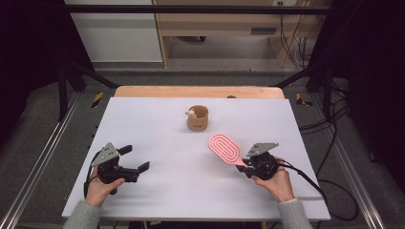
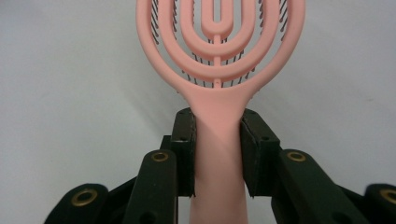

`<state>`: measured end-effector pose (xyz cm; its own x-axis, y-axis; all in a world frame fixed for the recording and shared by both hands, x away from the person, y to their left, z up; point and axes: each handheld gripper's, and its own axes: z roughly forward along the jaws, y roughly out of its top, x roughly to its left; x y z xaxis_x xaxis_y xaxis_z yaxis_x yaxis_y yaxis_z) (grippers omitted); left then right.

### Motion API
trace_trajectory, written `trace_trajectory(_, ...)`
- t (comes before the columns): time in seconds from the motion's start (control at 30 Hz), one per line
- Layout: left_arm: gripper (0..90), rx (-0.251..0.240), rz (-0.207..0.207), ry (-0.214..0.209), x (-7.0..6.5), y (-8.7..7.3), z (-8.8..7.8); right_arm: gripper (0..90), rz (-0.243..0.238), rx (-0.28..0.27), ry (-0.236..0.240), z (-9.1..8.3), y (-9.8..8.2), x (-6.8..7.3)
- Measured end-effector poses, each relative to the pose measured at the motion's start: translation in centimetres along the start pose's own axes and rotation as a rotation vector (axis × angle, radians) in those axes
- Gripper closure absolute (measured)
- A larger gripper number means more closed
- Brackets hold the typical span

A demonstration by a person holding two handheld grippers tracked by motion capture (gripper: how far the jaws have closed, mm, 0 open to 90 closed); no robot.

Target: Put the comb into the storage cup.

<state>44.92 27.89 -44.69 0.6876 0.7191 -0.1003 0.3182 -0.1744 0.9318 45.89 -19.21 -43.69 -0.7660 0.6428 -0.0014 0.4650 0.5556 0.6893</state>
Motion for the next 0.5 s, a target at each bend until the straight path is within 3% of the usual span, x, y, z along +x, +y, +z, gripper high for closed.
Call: trace_trajectory(0.5, 0.0, -0.009, -0.006, -0.001, -0.58, 0.42, 0.18, 69.6, 0.013, -0.062, 0.007, -0.45, 0.11, 0.05)
